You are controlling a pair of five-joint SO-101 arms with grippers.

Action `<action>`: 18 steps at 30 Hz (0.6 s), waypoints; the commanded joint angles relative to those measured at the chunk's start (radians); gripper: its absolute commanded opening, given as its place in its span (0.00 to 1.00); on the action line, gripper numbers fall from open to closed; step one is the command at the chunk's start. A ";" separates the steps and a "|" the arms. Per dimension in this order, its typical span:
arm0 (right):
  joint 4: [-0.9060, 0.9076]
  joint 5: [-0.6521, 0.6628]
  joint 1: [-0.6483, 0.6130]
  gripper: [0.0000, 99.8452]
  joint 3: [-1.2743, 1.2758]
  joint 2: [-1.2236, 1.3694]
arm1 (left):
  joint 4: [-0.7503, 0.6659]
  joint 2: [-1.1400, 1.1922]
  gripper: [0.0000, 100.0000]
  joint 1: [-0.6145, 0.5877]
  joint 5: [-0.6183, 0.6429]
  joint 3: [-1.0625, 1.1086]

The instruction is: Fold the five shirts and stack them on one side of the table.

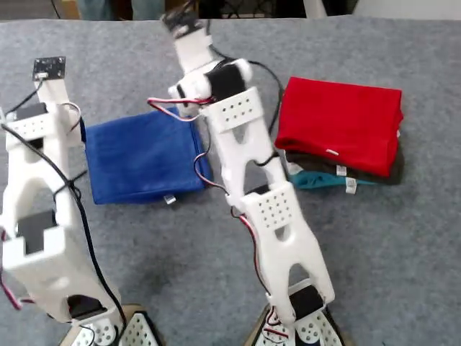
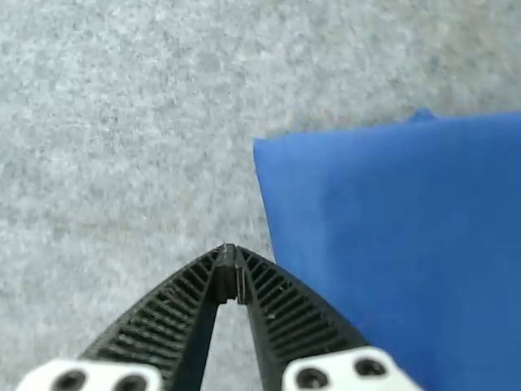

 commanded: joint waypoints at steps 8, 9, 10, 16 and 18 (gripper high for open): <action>-0.012 -0.310 -0.057 0.02 0.817 -0.515 | 0.103 0.336 0.10 -0.205 0.018 -0.383; -0.026 -0.361 -0.057 0.02 0.883 -0.524 | 0.117 0.356 0.10 -0.214 -0.003 -0.392; -0.040 -0.407 -0.057 0.03 0.938 -0.527 | 0.123 0.376 0.10 -0.219 -0.015 -0.397; -0.187 -0.535 -0.077 0.26 1.067 -0.461 | 0.124 0.430 0.10 -0.225 -0.015 -0.398; -0.219 -0.568 -0.091 0.30 1.059 -0.423 | 0.123 0.430 0.10 -0.236 -0.015 -0.406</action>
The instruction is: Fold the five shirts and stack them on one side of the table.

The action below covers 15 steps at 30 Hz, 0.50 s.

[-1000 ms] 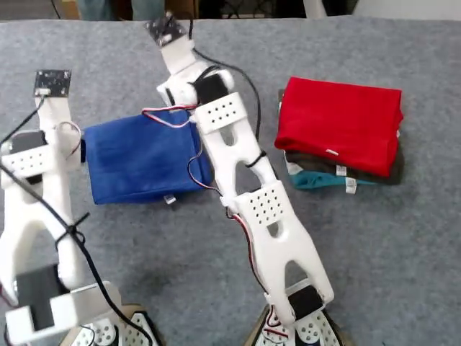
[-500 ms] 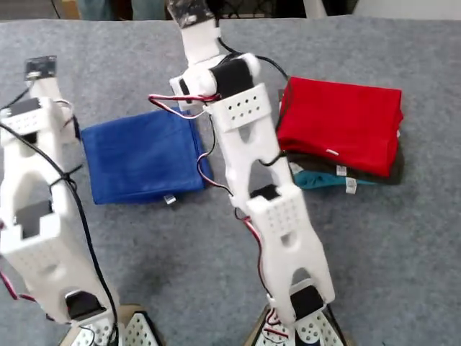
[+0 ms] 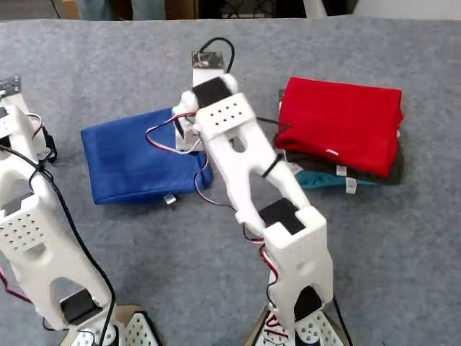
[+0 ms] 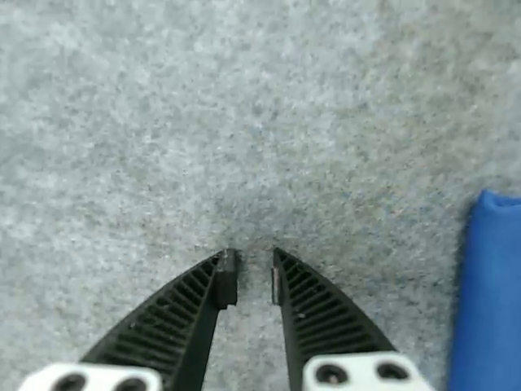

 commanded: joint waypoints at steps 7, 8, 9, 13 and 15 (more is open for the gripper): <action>-0.060 -0.114 -0.084 0.31 -0.094 0.163 | -0.003 0.006 0.10 -0.031 -0.008 -0.021; -0.060 -0.121 -0.087 0.31 -0.110 0.188 | -0.003 0.006 0.10 -0.031 -0.008 -0.021; -0.060 -0.123 -0.089 0.31 -0.124 0.211 | -0.003 0.006 0.10 -0.031 -0.008 -0.021; -0.060 -0.123 -0.092 0.31 -0.202 0.291 | -0.003 0.008 0.10 -0.030 -0.008 -0.021; -0.060 -0.123 -0.094 0.31 -0.236 0.331 | -0.003 0.008 0.10 -0.030 -0.008 -0.021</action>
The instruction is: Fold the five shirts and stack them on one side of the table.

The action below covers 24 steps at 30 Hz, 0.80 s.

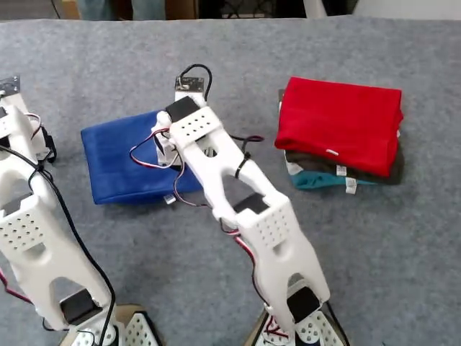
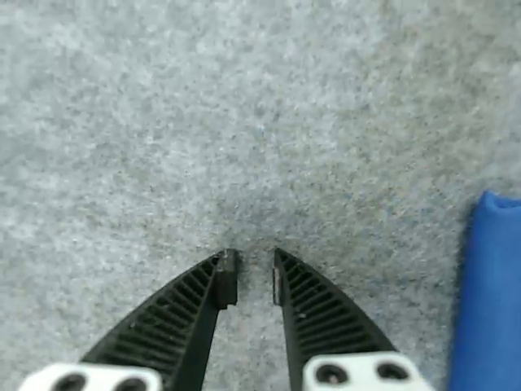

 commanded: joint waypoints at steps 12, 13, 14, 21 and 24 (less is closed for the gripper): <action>-0.005 -0.035 -0.072 0.31 -0.222 0.206 | -0.003 0.008 0.10 -0.025 -0.008 -0.018; -0.005 -0.035 -0.083 0.31 -0.222 0.211 | -0.003 0.008 0.10 -0.025 -0.008 -0.018; -0.005 -0.035 -0.091 0.31 -0.222 0.214 | -0.003 0.008 0.10 -0.025 -0.008 -0.018; 0.044 -0.054 -0.092 0.29 -0.222 0.242 | -0.003 0.008 0.10 -0.025 -0.008 -0.018; 0.071 -0.071 -0.091 0.18 -0.223 0.268 | -0.003 0.008 0.10 -0.025 -0.008 -0.018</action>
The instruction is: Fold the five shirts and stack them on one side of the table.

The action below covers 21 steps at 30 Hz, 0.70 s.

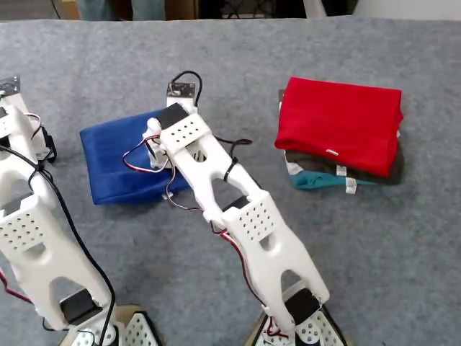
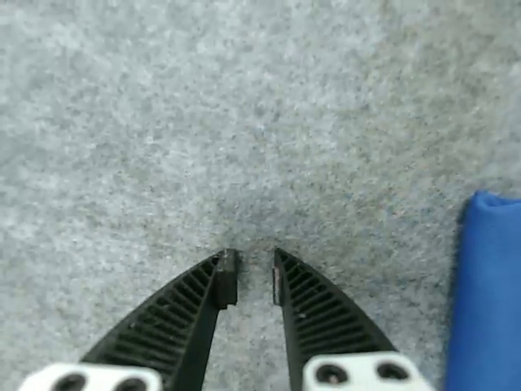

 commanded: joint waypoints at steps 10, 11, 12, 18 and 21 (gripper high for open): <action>0.040 -0.006 0.008 0.01 -0.015 0.059 | -0.003 0.008 0.10 -0.027 -0.008 -0.018; 0.052 -0.006 0.023 0.01 -0.028 0.062 | -0.003 0.008 0.10 -0.027 -0.008 -0.018; 0.064 -0.002 0.040 0.01 -0.042 0.064 | -0.003 0.008 0.10 -0.027 -0.008 -0.018; 0.083 0.058 0.077 0.01 -0.054 0.067 | -0.002 0.003 0.10 -0.021 -0.014 -0.021; 0.080 0.078 0.077 0.01 -0.054 0.067 | 0.095 -0.017 0.10 0.005 -0.005 -0.094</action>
